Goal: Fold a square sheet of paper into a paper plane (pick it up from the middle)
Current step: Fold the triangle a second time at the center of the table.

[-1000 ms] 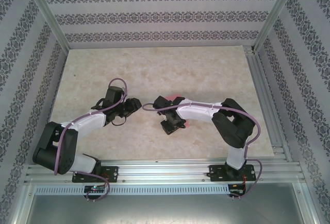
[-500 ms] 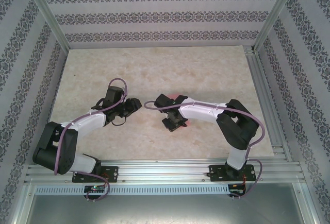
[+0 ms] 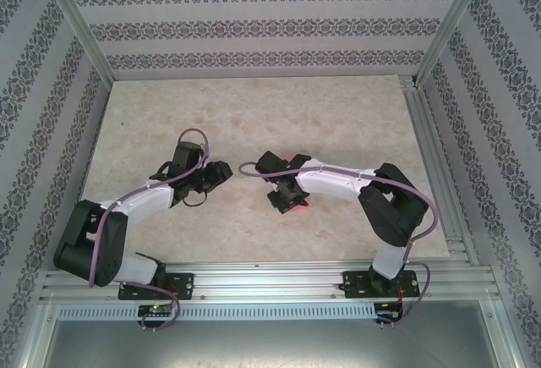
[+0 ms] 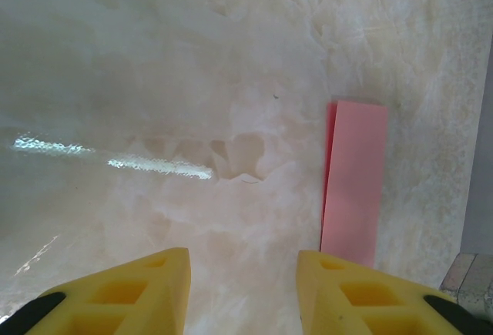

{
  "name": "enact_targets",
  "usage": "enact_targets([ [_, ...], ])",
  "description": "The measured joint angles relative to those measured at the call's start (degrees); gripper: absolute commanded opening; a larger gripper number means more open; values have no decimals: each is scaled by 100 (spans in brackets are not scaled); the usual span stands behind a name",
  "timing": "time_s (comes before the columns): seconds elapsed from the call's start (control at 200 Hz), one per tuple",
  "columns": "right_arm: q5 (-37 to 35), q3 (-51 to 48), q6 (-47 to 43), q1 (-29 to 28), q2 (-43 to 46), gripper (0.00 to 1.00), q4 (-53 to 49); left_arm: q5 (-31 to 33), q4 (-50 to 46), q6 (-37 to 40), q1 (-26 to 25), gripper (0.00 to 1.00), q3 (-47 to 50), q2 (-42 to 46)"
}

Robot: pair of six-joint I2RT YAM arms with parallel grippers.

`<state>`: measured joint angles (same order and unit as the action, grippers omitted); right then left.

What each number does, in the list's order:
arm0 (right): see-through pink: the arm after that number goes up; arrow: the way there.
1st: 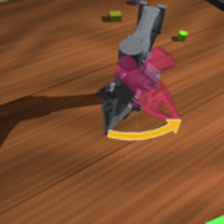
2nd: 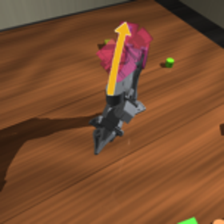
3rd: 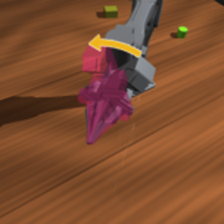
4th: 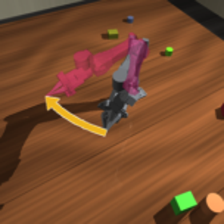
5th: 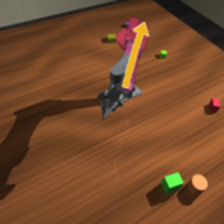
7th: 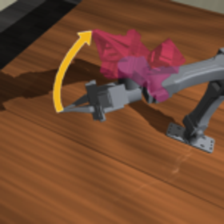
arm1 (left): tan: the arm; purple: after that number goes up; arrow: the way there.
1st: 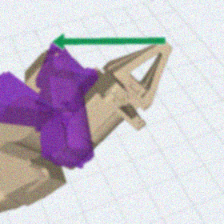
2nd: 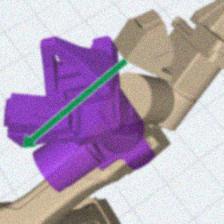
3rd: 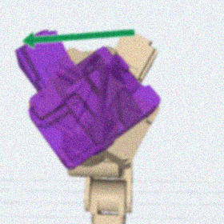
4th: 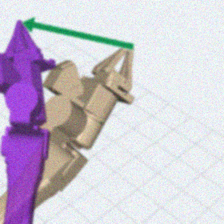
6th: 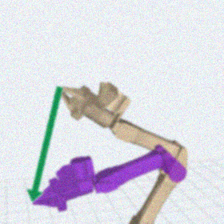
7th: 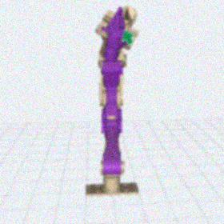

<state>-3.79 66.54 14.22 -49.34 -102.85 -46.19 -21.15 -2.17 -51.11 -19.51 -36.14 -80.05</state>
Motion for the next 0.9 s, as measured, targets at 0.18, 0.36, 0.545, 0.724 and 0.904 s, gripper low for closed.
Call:
enact_targets([
  [0.18, 81, 0, -37, 0, 0, 16, 50, -107, -2, 0, 0, 43, -11, -33],
  [0.36, 214, -2, -66, 0, -2, 12, 111, -168, -2, 0, 0, 43, -79, -90],
  [0.545, 212, 0, -81, 0, -26, 5, 122, -238, -2, 2, 0, 43, -94, -142],
  [0.724, 190, 0, -66, 50, -28, 1, 146, -317, -2, 2, 0, 43, -101, -216],
  [0.904, 286, -98, -66, 236, 61, 0, 321, -494, 2, 2, 0, 45, -201, -358],
])
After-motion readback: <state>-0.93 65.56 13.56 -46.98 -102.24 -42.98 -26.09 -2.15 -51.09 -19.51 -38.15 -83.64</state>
